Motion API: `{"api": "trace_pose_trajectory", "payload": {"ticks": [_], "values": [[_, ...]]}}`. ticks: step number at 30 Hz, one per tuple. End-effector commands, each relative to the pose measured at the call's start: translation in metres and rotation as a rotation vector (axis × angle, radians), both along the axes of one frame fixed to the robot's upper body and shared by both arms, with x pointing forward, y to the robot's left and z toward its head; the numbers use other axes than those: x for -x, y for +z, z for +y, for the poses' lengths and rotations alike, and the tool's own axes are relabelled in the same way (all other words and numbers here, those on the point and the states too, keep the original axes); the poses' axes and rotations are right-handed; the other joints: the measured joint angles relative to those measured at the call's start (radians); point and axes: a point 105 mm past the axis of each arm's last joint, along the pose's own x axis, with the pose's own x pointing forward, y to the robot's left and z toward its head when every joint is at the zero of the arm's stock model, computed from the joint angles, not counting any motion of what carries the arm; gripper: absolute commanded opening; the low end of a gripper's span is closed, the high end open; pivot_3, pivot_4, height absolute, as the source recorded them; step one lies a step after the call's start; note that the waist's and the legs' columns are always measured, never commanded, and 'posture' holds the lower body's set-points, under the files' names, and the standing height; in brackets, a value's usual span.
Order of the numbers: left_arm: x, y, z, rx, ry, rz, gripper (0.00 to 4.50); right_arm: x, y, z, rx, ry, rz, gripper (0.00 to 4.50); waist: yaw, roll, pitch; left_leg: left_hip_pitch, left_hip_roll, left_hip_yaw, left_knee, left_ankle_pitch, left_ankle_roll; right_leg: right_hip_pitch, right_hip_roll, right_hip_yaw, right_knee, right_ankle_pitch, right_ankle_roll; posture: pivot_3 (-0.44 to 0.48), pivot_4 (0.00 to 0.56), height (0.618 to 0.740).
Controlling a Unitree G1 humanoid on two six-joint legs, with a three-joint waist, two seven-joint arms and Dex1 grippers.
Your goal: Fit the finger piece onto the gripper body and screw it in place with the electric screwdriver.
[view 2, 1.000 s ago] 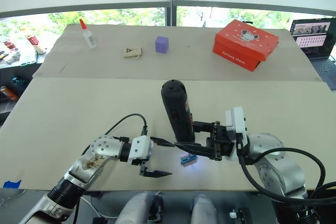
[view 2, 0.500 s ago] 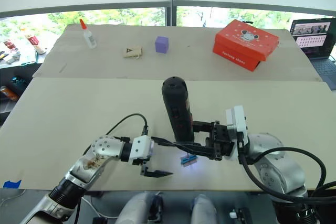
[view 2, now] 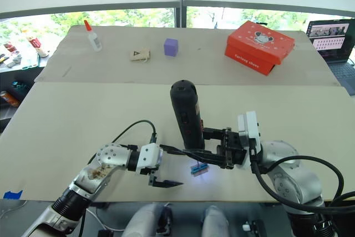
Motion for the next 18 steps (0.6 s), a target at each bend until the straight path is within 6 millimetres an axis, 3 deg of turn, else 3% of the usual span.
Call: {"api": "trace_pose_trajectory", "payload": {"ticks": [1, 18], "values": [[0.0020, 0.0071, -0.0030, 0.023, -0.017, -0.023, 4.50, 0.0067, 0.0157, 0.0050, -0.024, 0.035, -0.081, 1.94, 0.000, 0.000, 0.000, 0.000, 0.000, 0.000, 0.000, 0.000, 0.000, 0.000, 0.000, 0.000, 0.000, 0.000, 0.000, 0.000, 0.150, 0.740], [0.0008, 0.0078, -0.0025, 0.023, -0.013, -0.023, 4.50, 0.0055, 0.0157, 0.0058, -0.014, 0.036, -0.087, 1.94, 0.000, 0.000, 0.000, 0.000, 0.000, 0.000, 0.000, 0.000, 0.000, 0.000, 0.000, 0.000, 0.000, 0.000, 0.000, 0.000, 0.150, 0.740]]}}
